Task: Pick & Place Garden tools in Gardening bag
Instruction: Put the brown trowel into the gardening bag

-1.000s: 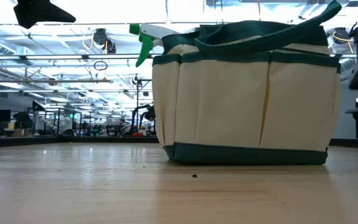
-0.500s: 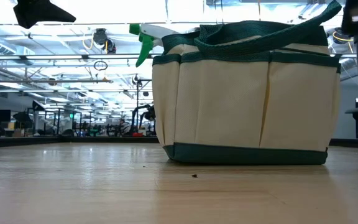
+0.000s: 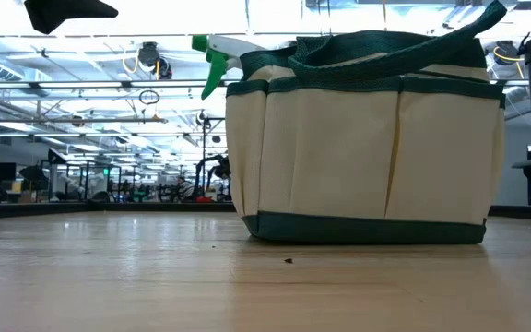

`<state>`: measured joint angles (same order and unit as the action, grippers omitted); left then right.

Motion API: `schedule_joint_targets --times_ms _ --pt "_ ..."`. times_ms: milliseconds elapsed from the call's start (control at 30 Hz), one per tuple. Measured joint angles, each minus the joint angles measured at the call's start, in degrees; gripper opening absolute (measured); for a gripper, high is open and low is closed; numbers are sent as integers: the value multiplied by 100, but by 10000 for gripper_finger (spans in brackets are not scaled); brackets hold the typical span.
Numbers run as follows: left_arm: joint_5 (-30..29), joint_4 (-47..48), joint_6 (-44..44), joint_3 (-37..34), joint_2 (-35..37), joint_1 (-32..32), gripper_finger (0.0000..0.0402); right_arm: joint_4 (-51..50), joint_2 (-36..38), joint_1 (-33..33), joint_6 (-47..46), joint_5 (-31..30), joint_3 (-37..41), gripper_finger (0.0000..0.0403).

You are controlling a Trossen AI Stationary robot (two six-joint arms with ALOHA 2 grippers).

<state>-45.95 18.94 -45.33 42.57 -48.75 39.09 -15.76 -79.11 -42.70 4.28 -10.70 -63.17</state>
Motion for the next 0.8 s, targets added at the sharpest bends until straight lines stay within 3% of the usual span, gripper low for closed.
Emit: schedule_joint_targets --times_ms 433,800 --pt "-12 -61 62 0 0 0 380 3502 2 664 -679 29 -119 55" --pt "-46 -279 538 0 0 0 373 5346 2 1542 -1291 178 -119 55"
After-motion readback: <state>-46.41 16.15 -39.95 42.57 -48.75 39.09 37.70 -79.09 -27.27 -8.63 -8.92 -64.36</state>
